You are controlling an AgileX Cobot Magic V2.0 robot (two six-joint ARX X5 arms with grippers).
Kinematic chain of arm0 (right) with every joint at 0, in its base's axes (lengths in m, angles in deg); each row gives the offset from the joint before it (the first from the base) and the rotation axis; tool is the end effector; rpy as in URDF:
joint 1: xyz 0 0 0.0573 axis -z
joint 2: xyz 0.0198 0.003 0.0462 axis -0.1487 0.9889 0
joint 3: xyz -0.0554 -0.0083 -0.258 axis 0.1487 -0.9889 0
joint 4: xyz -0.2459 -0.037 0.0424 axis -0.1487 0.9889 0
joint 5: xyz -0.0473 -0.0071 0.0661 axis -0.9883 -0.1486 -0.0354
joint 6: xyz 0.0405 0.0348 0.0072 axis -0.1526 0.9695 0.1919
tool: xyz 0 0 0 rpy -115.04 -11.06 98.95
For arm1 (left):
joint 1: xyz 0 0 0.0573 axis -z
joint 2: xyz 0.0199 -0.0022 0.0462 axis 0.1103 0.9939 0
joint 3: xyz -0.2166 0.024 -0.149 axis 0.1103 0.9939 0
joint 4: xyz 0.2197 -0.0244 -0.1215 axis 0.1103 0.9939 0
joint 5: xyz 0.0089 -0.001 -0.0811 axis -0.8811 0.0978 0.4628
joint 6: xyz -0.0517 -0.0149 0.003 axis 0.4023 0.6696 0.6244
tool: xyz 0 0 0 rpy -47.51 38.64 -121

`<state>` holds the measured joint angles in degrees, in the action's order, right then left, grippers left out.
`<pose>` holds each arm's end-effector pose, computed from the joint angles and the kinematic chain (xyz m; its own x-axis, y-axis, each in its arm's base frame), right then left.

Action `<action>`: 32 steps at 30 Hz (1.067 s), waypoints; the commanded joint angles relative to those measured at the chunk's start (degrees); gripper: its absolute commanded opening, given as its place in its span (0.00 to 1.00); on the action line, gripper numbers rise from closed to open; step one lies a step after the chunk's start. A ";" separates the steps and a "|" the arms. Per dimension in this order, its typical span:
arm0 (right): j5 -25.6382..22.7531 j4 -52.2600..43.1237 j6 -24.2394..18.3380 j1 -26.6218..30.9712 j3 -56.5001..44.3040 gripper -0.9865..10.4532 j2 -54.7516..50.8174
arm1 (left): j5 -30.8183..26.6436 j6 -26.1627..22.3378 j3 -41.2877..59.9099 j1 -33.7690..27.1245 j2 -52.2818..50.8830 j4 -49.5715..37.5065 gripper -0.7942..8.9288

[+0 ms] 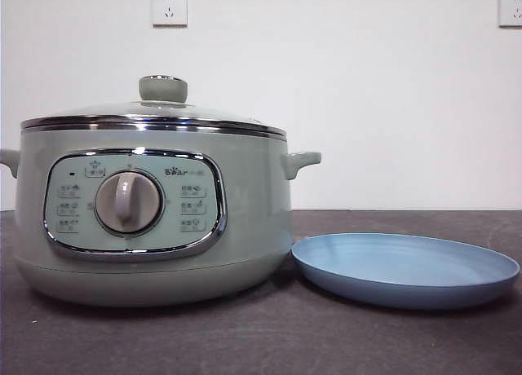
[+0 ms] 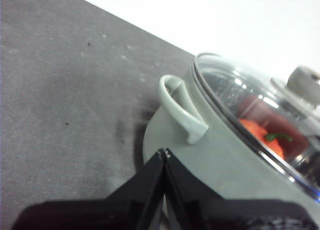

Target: Take the pumpkin out from the steamer,put the pumpkin in the blue plate,close the lid

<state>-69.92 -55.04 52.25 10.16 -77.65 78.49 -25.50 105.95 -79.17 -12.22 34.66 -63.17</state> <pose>0.0958 0.0018 0.1535 0.9793 0.1291 -0.1557 -0.0336 0.8628 0.5045 0.0929 -0.0003 0.1569 0.9571 -0.2406 -0.1617 0.1305 0.8557 -0.5007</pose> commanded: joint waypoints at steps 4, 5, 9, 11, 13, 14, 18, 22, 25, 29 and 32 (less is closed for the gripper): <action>3.58 -0.02 2.38 0.09 -0.26 0.08 0.02 | 2.34 1.90 0.02 -0.17 -0.11 -0.09 0.08; 4.68 0.02 2.34 0.09 0.07 0.08 0.09 | 2.91 1.88 -0.37 -0.17 0.00 0.07 0.08; 6.08 1.25 2.36 0.09 2.99 0.08 1.38 | 2.89 1.86 -3.56 -0.17 0.31 3.13 0.08; 6.10 1.99 2.34 0.09 5.07 0.08 2.60 | 2.80 1.86 -5.14 -0.17 0.31 4.09 0.08; 6.10 2.69 2.32 0.09 7.54 0.08 4.09 | 2.78 1.79 -6.80 -0.17 0.31 4.55 0.08; 6.12 2.80 2.19 0.09 8.61 0.08 4.90 | 2.73 1.79 -7.45 -0.17 0.31 4.57 0.08; 6.10 2.93 0.81 0.09 13.62 0.08 8.98 | 2.71 1.79 -9.97 -0.17 0.57 4.57 0.08; 6.16 2.99 -2.12 0.09 19.15 0.08 14.14 | 2.93 1.70 -12.66 -0.17 3.74 4.55 0.08; 7.54 2.97 -5.22 0.09 23.41 0.08 18.25 | 3.02 0.83 -15.21 -0.17 7.56 4.55 0.07; 10.78 3.04 -8.90 0.09 28.61 0.08 23.37 | 3.32 -1.60 -19.30 -0.17 13.16 4.55 0.07; 14.23 3.91 -10.75 0.09 32.46 0.08 27.30 | 5.44 -4.50 -23.19 -0.17 18.03 4.59 0.07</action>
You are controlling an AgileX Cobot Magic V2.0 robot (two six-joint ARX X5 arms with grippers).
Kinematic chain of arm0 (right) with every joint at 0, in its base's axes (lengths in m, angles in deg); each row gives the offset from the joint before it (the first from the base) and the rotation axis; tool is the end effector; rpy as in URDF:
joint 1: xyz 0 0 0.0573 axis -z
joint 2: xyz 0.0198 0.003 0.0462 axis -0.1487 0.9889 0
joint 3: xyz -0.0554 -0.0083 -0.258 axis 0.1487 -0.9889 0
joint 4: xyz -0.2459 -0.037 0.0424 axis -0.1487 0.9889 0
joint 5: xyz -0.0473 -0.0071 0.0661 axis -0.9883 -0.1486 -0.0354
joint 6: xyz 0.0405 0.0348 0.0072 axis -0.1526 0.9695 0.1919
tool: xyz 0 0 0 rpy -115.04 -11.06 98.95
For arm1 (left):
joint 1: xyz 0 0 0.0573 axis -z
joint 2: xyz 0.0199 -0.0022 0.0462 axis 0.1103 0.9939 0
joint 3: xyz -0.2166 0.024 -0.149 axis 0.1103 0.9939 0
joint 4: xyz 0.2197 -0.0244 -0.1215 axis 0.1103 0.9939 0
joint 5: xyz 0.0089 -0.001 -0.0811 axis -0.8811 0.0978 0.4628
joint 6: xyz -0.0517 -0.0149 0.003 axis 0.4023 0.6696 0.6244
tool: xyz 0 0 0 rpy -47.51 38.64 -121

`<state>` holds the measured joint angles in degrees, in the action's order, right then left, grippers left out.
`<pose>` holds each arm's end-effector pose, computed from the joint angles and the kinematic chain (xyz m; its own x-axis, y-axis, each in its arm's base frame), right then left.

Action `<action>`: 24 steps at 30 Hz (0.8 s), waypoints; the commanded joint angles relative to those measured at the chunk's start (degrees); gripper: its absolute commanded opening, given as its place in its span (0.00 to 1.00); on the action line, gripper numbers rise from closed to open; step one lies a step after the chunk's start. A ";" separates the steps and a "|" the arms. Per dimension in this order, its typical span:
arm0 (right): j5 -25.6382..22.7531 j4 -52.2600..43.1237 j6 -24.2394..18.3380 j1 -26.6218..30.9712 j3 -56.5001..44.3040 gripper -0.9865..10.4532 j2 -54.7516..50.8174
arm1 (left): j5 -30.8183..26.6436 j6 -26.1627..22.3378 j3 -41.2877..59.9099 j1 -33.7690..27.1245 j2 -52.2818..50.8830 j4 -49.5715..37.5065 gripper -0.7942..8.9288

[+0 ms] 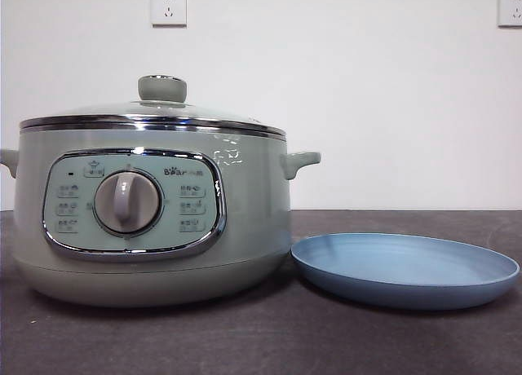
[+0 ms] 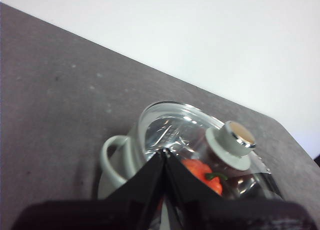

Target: Take the pumpkin out from the steamer,put the pumpkin in the blue plate,close the lid

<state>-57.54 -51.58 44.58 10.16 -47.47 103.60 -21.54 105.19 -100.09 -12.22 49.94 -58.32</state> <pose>0.1147 0.0073 0.2895 0.9331 0.3386 -0.1209 -0.2640 0.8734 0.4092 0.0944 -0.0020 0.2513 0.9407 -0.3068 -0.1449 0.1995 0.8454 -0.4954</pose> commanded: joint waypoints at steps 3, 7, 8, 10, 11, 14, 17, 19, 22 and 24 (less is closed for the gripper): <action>4.28 3.13 -6.34 0.09 6.54 0.08 6.38 | 4.68 -7.10 -6.91 -0.17 8.20 0.07 0.07; 7.23 7.23 -11.69 0.09 11.98 0.08 11.78 | 9.94 -10.73 -14.05 -0.13 15.61 1.97 0.07; 8.11 8.20 -12.87 0.09 13.25 0.08 13.07 | 11.08 -11.74 -16.09 -0.07 17.42 3.13 0.08; 10.32 10.27 -14.51 0.09 15.52 0.08 15.32 | 12.41 -13.68 -19.91 0.24 20.83 5.97 0.08; 11.58 11.63 -15.47 0.09 16.72 0.08 16.50 | 12.74 -14.93 -21.90 0.48 22.53 7.61 0.08; 14.40 15.39 -18.36 0.09 19.80 0.09 19.50 | 12.74 -18.78 -27.10 1.70 26.84 12.70 0.08; 14.67 17.31 -19.85 -0.11 21.35 0.11 21.09 | 12.72 -22.08 -30.93 3.32 30.05 16.50 0.09; 14.67 17.44 -19.80 -0.31 21.66 0.21 21.42 | 12.39 -22.14 -32.44 4.44 31.45 17.40 0.20; 14.14 17.44 -19.80 -0.28 21.66 0.40 21.42 | 11.72 -21.84 -33.48 6.14 33.00 17.25 0.49; 14.03 17.44 -19.50 -0.28 21.66 0.45 21.42 | 10.78 -21.46 -33.53 7.45 33.77 16.79 0.52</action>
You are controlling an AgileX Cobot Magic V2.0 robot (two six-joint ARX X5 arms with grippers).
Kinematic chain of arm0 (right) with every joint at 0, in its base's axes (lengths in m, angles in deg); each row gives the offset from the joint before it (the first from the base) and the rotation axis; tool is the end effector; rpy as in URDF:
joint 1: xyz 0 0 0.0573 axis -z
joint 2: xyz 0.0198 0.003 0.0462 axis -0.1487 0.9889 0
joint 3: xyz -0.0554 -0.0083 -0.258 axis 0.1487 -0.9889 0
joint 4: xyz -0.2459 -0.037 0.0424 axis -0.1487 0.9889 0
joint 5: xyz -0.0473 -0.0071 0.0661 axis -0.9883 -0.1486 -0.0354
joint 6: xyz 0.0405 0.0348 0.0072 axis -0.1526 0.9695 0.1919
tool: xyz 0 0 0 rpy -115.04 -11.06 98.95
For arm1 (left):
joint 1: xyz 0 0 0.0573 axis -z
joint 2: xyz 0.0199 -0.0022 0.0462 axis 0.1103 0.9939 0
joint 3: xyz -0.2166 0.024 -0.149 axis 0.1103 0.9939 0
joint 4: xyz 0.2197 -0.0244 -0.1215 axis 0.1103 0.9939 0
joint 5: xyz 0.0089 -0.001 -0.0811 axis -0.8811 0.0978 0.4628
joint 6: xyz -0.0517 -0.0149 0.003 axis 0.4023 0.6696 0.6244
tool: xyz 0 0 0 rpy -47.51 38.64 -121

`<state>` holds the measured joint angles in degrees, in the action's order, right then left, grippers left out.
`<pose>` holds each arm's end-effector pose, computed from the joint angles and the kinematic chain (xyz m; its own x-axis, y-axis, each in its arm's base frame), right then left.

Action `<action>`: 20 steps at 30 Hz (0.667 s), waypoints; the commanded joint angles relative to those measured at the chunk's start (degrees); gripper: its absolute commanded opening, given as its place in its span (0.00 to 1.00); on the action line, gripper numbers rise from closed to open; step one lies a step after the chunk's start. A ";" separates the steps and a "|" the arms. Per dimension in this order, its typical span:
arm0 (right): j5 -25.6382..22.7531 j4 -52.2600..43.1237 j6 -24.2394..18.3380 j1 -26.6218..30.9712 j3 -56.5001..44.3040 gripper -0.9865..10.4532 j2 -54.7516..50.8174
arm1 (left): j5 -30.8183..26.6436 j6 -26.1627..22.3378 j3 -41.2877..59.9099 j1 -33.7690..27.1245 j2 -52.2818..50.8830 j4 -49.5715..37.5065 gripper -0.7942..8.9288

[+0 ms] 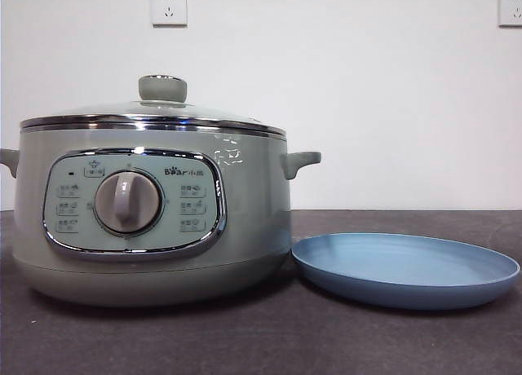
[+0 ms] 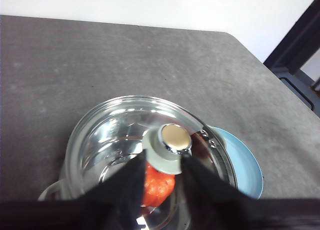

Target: Take the pumpkin out from the steamer,put the pumpkin in the blue plate,close the lid

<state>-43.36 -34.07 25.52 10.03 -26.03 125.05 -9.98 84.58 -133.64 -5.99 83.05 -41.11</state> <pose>0.1623 0.0127 0.3421 0.7521 0.5625 -0.3435 -0.4869 0.8254 0.2857 0.1621 -0.0177 0.3556 0.7314 -0.5814 -0.3564 0.4777 0.8098 -0.3407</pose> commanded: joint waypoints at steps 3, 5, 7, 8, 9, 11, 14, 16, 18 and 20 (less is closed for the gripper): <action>-0.13 -0.04 -0.44 -0.17 0.22 0.45 -0.02 | -1.16 -0.31 0.02 3.93 2.25 -1.42 0.52; -0.11 -0.04 -0.46 -0.17 0.22 0.45 -0.02 | -2.97 0.24 0.02 6.51 3.69 -2.75 0.52; -0.07 -0.04 -0.31 -0.17 0.22 0.45 -0.02 | -5.79 0.24 -0.17 9.38 5.14 -3.26 0.52; -0.07 -0.04 0.02 -0.17 0.22 0.45 -0.02 | -7.56 0.22 -0.57 11.08 6.14 -3.19 0.52; -0.04 -0.02 0.07 -0.17 0.22 0.45 -0.02 | -9.05 0.22 -0.96 12.57 7.04 -3.17 0.52; -0.04 0.04 0.15 -0.17 0.22 0.45 -0.02 | -12.48 -0.02 -2.14 16.02 9.44 -3.08 0.52; 0.07 0.09 0.44 -0.17 0.22 0.45 -0.02 | -17.29 -1.44 -4.83 20.48 13.46 -2.16 0.52; 0.09 0.20 0.42 -0.17 0.22 0.45 -0.02 | -20.46 -2.40 -6.86 23.15 16.20 -1.53 0.52; 0.09 0.57 0.42 -0.17 0.22 0.45 -0.02 | -23.47 -3.26 -8.87 25.40 19.10 -1.16 0.52; 0.07 1.38 0.37 -0.17 0.22 0.44 -0.02 | -25.51 -4.39 -10.84 26.84 22.18 -0.74 0.52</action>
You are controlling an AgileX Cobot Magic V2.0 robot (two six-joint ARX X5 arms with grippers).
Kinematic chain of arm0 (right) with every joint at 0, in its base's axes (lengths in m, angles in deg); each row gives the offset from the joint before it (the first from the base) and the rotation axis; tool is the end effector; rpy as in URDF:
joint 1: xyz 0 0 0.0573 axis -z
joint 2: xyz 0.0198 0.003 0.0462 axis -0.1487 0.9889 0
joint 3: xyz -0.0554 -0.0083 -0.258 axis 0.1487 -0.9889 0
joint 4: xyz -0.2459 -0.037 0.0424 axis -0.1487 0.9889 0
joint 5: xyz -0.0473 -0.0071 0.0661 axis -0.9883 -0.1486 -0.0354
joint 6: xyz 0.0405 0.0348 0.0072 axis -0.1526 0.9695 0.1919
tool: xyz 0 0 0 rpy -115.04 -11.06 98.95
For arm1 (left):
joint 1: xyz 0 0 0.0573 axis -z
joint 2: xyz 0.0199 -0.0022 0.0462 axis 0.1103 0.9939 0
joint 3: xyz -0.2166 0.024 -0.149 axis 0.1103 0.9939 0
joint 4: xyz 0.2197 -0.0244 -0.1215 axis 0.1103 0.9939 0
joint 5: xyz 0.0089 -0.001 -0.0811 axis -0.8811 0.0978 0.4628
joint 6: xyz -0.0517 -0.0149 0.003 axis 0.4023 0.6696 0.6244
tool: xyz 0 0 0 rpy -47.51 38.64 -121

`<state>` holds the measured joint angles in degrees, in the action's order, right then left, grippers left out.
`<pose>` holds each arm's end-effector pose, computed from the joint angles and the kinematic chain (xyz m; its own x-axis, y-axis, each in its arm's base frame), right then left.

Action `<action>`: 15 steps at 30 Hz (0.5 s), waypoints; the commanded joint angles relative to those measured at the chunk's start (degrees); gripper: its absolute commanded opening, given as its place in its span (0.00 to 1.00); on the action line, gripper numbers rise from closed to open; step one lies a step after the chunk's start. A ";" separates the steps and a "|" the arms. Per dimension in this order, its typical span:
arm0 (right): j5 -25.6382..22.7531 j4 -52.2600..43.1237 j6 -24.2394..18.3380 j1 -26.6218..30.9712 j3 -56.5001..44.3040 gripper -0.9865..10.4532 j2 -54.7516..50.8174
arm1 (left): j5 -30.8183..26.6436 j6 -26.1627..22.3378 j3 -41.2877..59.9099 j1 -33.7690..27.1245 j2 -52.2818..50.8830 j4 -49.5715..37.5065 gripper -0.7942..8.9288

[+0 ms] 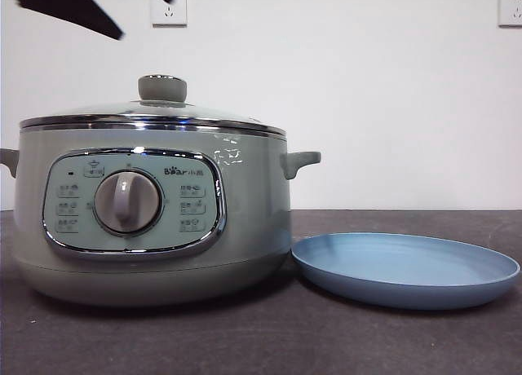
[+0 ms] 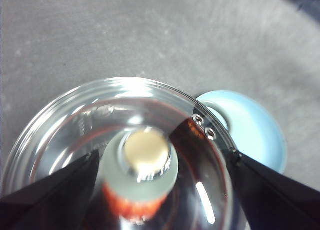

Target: Take the pumpkin out from the steamer,put the pumpkin in the blue plate,close the lid

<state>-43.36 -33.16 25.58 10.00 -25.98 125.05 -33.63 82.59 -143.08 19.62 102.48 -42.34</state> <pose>0.1616 0.0128 0.3411 0.7466 0.5630 -0.3545 -0.4825 0.8250 0.2942 0.2200 -0.1136 0.3455 0.6368 -0.5334 -0.5567 0.5426 0.8230 -0.1680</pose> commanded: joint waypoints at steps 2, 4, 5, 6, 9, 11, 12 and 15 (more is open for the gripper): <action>0.04 0.92 0.31 -0.15 0.17 0.44 -0.02 | -2.82 -2.86 -3.19 1.73 5.38 1.53 0.52; 0.07 0.96 0.31 -0.15 0.17 0.44 -0.02 | -2.78 -3.45 -4.52 1.92 8.00 2.19 0.52; 0.04 0.98 0.31 -0.15 0.17 0.44 -0.02 | -2.80 -3.69 -4.83 1.92 8.96 2.23 0.52; 0.07 0.96 0.31 -0.15 0.17 0.44 -0.02 | -2.80 -3.87 -5.05 1.97 10.12 2.23 0.52; 0.07 0.98 0.31 -0.15 0.17 0.44 -0.02 | -2.99 -3.89 -5.20 2.12 12.74 2.84 0.52; 0.07 1.01 0.31 -0.15 0.17 0.44 -0.02 | -3.87 -4.24 -5.20 2.12 13.79 3.80 0.52; 0.07 1.01 0.31 -0.15 0.17 0.44 -0.02 | -4.24 -4.59 -5.20 2.12 14.08 4.61 0.52; 0.04 0.98 0.31 -0.15 0.17 0.44 -0.02 | -4.35 -5.40 -5.20 2.36 14.36 5.46 0.52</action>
<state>-43.38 -31.95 25.58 10.03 -25.98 125.05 -38.13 78.19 -148.35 21.59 116.56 -37.53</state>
